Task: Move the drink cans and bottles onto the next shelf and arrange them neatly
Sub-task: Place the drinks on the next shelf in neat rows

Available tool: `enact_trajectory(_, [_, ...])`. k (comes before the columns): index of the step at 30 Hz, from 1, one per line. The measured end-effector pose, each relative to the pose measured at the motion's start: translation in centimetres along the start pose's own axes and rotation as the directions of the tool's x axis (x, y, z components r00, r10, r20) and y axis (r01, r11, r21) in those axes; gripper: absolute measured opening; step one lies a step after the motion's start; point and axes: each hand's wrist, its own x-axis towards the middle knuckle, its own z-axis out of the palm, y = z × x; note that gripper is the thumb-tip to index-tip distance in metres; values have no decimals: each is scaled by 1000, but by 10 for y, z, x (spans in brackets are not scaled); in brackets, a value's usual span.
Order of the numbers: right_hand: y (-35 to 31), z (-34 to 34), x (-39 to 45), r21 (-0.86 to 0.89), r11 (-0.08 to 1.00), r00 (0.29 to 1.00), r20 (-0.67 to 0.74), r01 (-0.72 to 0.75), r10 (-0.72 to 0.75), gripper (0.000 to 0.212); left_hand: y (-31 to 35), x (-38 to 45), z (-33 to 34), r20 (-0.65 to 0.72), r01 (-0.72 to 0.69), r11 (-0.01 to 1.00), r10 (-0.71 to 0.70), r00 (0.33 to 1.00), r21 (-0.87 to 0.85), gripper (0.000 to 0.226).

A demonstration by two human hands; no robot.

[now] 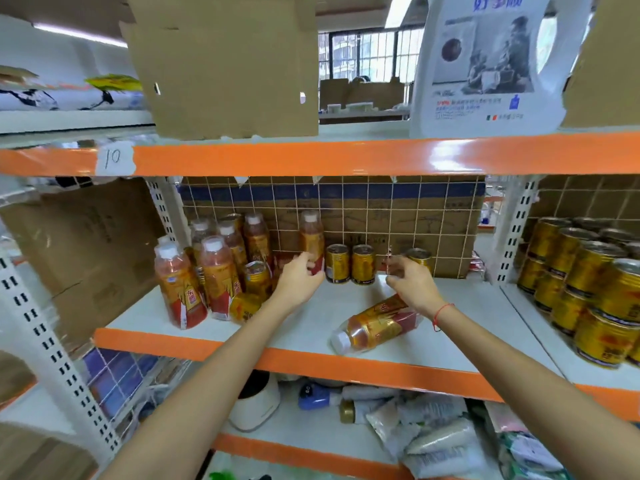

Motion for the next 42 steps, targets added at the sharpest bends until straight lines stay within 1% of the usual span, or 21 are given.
enact_trajectory(3, [3,-3,4,-24,999,999,-1,-33,33,32,2,8,6,38,-26,1000,25,999,18,41])
enact_trajectory(7, [12,-5,12,-83,995,998,47,-47,51,34,2,23,10,33,-27,1000,26,999,15,47])
enact_trajectory(11, [24,-9,28,-140,990,993,111,-23,39,28,2,32,15,35,-10,999,9,999,38,46])
enact_trajectory(14, [22,-14,40,-125,992,993,115,0,14,22,1,41,17,31,-20,998,18,999,62,46])
enact_trajectory(17, [19,-13,50,-107,994,991,130,6,8,25,-2,56,21,43,-40,996,37,998,76,44])
enact_trajectory(19, [22,-7,60,-111,993,990,142,28,-12,32,-7,67,27,64,-52,996,48,997,71,39])
enact_trajectory(22, [33,8,79,-102,994,987,157,43,-27,46,-19,83,43,106,-48,997,40,994,68,46])
enact_trajectory(24, [42,19,93,-101,993,987,155,58,-42,46,-30,93,55,115,-37,998,30,993,58,51])
enact_trajectory(28, [56,33,119,-159,981,988,122,110,-91,44,-47,119,74,103,-71,994,62,993,80,53])
enact_trajectory(31, [66,40,133,-183,974,985,134,132,-108,39,-52,133,85,115,-122,983,106,988,136,53])
enact_trajectory(33, [70,44,140,-177,976,985,135,128,-105,40,-50,138,89,115,-165,972,147,982,167,47])
enact_trajectory(35, [70,48,146,-154,976,976,175,154,-127,33,-48,143,91,118,-193,966,175,978,172,38])
enact_trajectory(37, [69,53,151,-137,974,967,207,180,-149,28,-46,150,93,141,-217,953,190,972,210,39])
enact_trajectory(39, [70,57,160,-133,971,960,223,201,-168,23,-44,156,98,186,-243,915,191,964,322,44])
enact_trajectory(42, [71,63,174,-126,977,959,249,173,-138,22,-46,165,104,205,-253,807,167,964,533,50])
